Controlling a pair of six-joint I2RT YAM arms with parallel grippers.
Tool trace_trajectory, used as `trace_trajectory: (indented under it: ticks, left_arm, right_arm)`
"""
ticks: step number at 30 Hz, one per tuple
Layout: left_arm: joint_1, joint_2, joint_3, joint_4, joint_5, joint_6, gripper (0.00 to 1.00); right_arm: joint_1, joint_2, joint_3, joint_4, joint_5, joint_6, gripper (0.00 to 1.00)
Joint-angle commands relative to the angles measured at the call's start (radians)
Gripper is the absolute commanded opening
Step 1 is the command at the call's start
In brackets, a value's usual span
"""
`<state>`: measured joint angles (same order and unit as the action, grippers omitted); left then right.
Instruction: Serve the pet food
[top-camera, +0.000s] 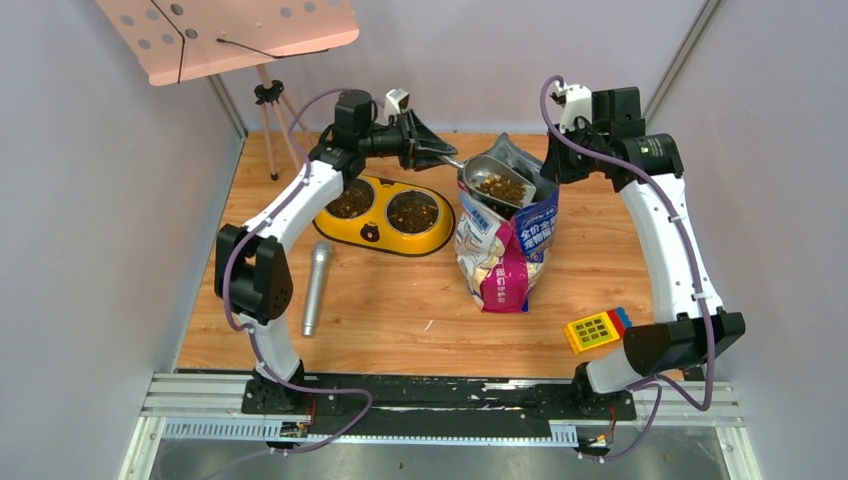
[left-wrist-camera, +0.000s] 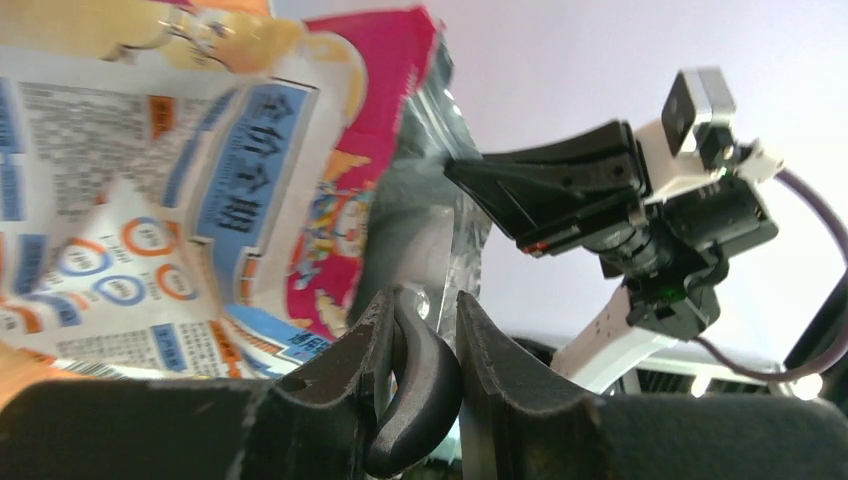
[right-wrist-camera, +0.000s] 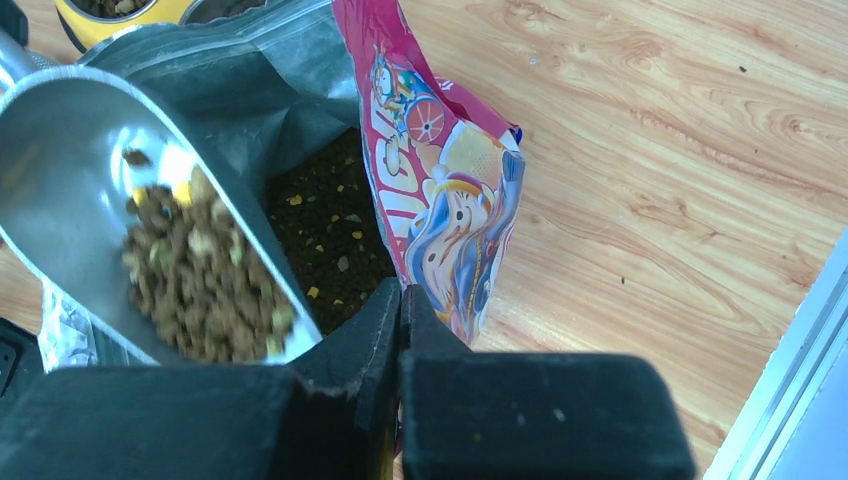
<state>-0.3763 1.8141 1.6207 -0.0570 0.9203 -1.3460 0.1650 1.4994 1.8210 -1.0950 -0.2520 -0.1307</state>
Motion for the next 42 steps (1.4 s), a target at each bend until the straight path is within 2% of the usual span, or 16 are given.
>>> trace_trajectory:
  ticks: [1, 5, 8, 12, 16, 19, 23, 25, 30, 36, 42]
  left_arm:
    - [-0.02, 0.005, 0.076, 0.093, 0.079, -0.039, 0.0]
    - [0.058, -0.04, 0.028, 0.121, 0.055, -0.065, 0.0]
    - [0.016, -0.012, 0.048, 0.157, 0.016, -0.076, 0.0]
    - [-0.049, 0.01, 0.127, 0.108, 0.064, -0.014, 0.0]
    - [0.004, -0.034, 0.061, 0.12, 0.085, -0.027, 0.0]
    - [0.026, -0.045, 0.03, 0.149, 0.045, -0.061, 0.0]
    - [-0.044, 0.015, 0.13, 0.154, 0.05, -0.029, 0.0]
    - [-0.03, 0.005, 0.147, 0.153, 0.078, -0.022, 0.0]
    - [0.044, -0.067, 0.009, 0.206, 0.081, -0.07, 0.0]
    - [-0.017, -0.048, 0.031, 0.164, 0.091, -0.052, 0.0]
    - [0.096, -0.121, -0.031, 0.192, 0.144, -0.054, 0.0]
  right_arm:
    - [0.0, 0.002, 0.072, 0.039, -0.001, 0.015, 0.0]
    - [0.0, -0.026, 0.054, 0.04, 0.013, 0.001, 0.0]
    - [0.0, -0.047, 0.01, 0.056, 0.013, 0.0, 0.0]
    - [-0.001, -0.037, 0.023, 0.058, 0.007, 0.011, 0.0]
    - [-0.001, -0.04, 0.039, 0.055, 0.018, 0.004, 0.0]
    - [0.0, -0.051, 0.025, 0.056, 0.022, -0.003, 0.0]
    - [0.0, -0.031, 0.029, 0.054, 0.014, 0.005, 0.0]
    - [-0.001, -0.023, 0.051, 0.053, 0.012, 0.006, 0.0]
    - [0.0, -0.03, 0.046, 0.054, 0.022, -0.003, 0.0]
    - [-0.001, -0.007, 0.055, 0.057, 0.009, -0.001, 0.0]
    - [0.0, -0.023, 0.047, 0.059, 0.018, -0.004, 0.0]
